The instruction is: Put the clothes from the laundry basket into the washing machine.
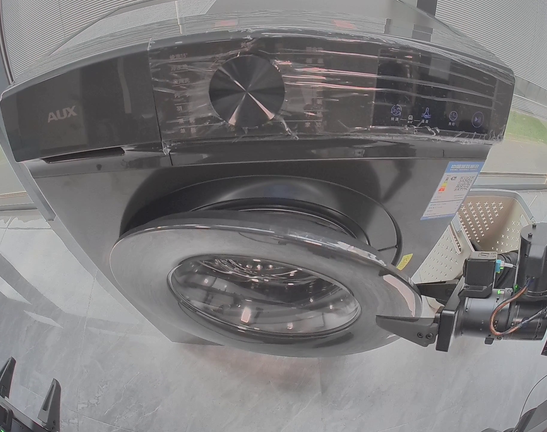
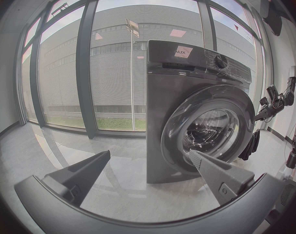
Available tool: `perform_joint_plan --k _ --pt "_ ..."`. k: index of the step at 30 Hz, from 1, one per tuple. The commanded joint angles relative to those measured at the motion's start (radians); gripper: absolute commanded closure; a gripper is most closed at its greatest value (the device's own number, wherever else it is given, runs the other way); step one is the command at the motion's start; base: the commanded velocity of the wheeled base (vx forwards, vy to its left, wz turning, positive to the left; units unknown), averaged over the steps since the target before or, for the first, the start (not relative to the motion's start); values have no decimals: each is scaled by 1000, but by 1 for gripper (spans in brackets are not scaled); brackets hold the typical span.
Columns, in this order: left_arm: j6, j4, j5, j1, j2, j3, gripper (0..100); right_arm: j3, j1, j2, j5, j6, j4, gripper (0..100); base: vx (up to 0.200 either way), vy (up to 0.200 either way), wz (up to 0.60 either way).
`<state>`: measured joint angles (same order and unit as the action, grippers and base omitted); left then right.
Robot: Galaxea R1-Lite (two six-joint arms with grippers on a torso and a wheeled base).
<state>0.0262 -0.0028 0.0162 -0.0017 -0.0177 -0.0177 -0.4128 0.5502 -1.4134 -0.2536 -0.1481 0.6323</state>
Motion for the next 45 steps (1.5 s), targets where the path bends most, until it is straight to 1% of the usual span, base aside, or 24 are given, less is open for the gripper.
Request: perform_joint_plan --k 1,11,17,20,25,30,33,37,42,45 --pt "0 0 1 0 18 16 0 9 10 -58 5 -1 40 0 0 0 0" --pt "0 0 1 0 18 16 0 91 28 2 1 5 41 0 0 0 0" --pt "0 0 1 0 18 16 0 68 19 -7 1 7 44 0 0 0 0" --pt "0 0 1 0 18 16 0 25 19 -41 2 -2 44 0 -133 0 0" --pt "0 0 1 0 18 16 0 22 28 -64 4 -1 44 0 -40 0 0" --pt "0 0 1 0 18 16 0 71 56 -33 1 5 44 0 0 0 0" --pt "0 0 1 0 18 16 0 101 59 8 -3 7 44 0 0 0 0" --pt "0 0 1 0 18 16 0 91 43 10 -1 8 44 0 0 0 0" --pt "0 0 1 0 18 16 0 32 40 -29 5 7 44 0 0 0 0" --pt "0 0 1 0 18 16 0 9 31 -68 13 8 52 0 -200 0 0"
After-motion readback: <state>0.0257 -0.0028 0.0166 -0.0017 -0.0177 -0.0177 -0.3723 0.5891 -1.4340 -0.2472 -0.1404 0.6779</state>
